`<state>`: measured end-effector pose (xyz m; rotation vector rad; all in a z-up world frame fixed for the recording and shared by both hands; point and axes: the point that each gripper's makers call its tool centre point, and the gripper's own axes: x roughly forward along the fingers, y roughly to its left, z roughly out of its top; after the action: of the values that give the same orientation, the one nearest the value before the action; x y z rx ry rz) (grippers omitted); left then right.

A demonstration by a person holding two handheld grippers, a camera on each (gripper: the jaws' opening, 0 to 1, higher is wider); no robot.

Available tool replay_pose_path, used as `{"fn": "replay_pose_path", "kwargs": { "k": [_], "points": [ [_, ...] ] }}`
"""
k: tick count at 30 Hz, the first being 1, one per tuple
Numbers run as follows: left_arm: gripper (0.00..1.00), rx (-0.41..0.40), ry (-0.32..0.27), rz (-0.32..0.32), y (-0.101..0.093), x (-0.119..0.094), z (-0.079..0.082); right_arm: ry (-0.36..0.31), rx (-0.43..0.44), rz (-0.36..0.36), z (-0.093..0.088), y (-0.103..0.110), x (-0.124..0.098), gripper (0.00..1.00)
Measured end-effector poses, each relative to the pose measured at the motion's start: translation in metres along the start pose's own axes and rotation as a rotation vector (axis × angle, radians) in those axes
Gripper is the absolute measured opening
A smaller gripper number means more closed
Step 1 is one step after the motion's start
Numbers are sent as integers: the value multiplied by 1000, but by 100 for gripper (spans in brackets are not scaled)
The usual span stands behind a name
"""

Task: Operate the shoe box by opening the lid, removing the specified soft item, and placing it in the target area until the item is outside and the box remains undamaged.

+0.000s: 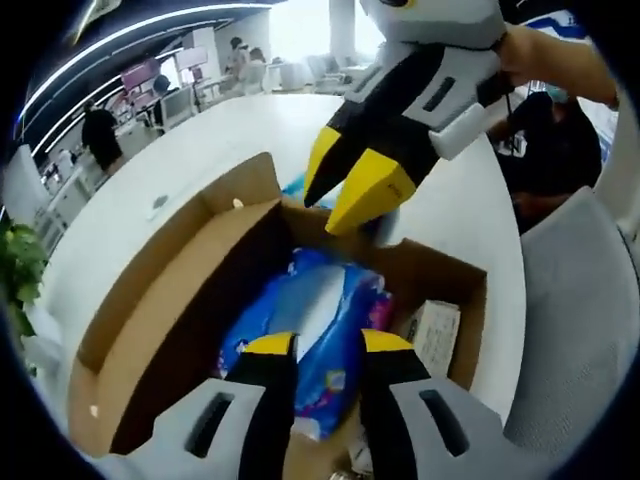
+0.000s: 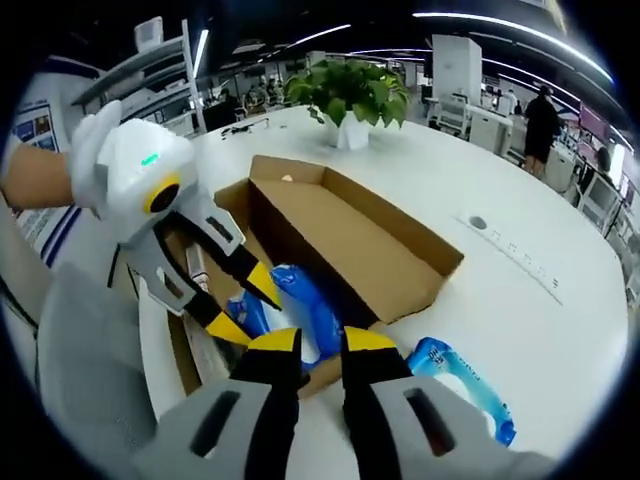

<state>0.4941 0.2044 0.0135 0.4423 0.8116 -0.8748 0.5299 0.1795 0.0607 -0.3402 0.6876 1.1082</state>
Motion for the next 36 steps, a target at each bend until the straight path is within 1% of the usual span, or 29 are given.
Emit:
{"fn": "replay_pose_path", "kwargs": {
  "k": [2, 4, 7, 15, 19, 21, 23, 26, 32, 36],
  "points": [
    [19, 8, 7, -7, 0, 0, -2, 6, -10, 5, 0, 1, 5, 11],
    [15, 19, 18, -13, 0, 0, -4, 15, -25, 6, 0, 3, 11, 10],
    [14, 29, 17, -22, -1, -1, -4, 39, -98, -13, -2, 1, 21, 9],
    [10, 57, 30, -32, -3, -1, -8, 74, -153, -17, -7, 4, 38, 7],
    [8, 58, 30, -34, -3, -1, -8, 96, -188, -28, -9, 2, 43, 5],
    [1, 62, 28, -37, -4, -1, -8, 100, -196, -28, -9, 2, 46, 4],
    [0, 73, 33, -39, -6, -1, -9, 111, -215, -36, -11, 0, 48, 1],
    [0, 79, 34, -43, -7, -1, -10, 115, -214, -39, -11, -1, 49, 0],
    [0, 90, 19, -34, -7, -5, -6, 100, -203, -40, -8, 0, 47, 0],
    [0, 68, -3, -23, -6, -12, -1, 85, -191, -42, -3, 0, 45, 0]
  ]
}}
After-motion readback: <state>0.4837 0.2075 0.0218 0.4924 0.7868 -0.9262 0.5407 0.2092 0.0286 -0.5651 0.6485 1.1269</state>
